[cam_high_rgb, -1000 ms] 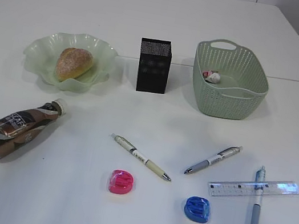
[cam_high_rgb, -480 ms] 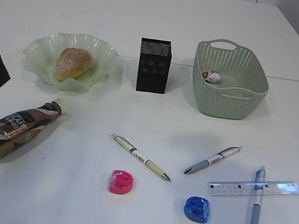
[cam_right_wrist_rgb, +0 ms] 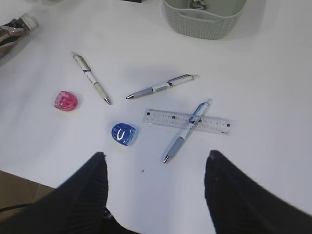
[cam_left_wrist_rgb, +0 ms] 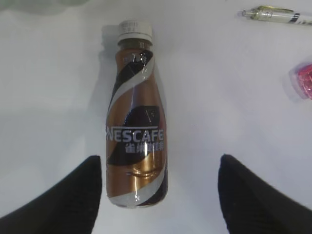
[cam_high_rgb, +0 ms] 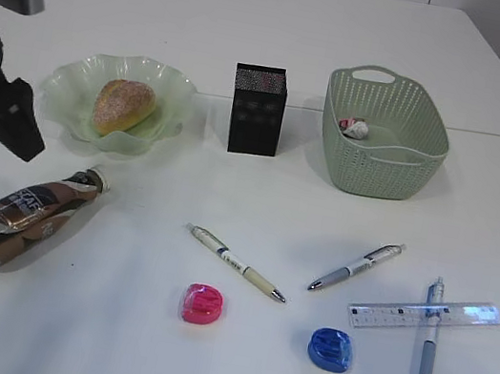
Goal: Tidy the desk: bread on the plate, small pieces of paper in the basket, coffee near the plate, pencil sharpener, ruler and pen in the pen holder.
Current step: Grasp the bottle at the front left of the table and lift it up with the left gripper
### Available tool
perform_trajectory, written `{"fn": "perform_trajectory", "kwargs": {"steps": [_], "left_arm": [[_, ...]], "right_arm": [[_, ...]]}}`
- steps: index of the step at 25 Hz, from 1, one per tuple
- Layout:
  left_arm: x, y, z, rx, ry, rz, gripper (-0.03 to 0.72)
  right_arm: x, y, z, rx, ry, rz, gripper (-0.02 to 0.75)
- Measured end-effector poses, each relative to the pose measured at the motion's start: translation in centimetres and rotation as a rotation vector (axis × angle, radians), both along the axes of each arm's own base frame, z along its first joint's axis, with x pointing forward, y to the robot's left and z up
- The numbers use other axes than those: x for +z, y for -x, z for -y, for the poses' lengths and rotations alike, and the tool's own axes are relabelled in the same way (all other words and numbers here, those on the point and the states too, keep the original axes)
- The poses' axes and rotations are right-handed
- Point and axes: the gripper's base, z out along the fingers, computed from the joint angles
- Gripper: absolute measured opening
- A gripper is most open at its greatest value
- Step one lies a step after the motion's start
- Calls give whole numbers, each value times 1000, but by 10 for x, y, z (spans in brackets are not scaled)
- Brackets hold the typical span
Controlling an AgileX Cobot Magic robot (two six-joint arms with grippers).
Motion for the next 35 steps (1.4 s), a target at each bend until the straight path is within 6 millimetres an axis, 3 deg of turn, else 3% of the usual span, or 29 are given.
{"fn": "perform_trajectory", "kwargs": {"steps": [7,17,29,35], "left_arm": [[-8,-26,25,-73,-61,-7,526],[-31,-45,23,-39,-123,-91,526],[-73,-54,28,-52,-160,-195,530],[-81,-59,28,-46,-168,-167,557]], "right_arm": [[-7,3,0,0,2,-16,493],[-6,3,0,0,1,-14,493],[-6,3,0,0,1,-14,493],[-5,6,1,0,0,-5,493]]}}
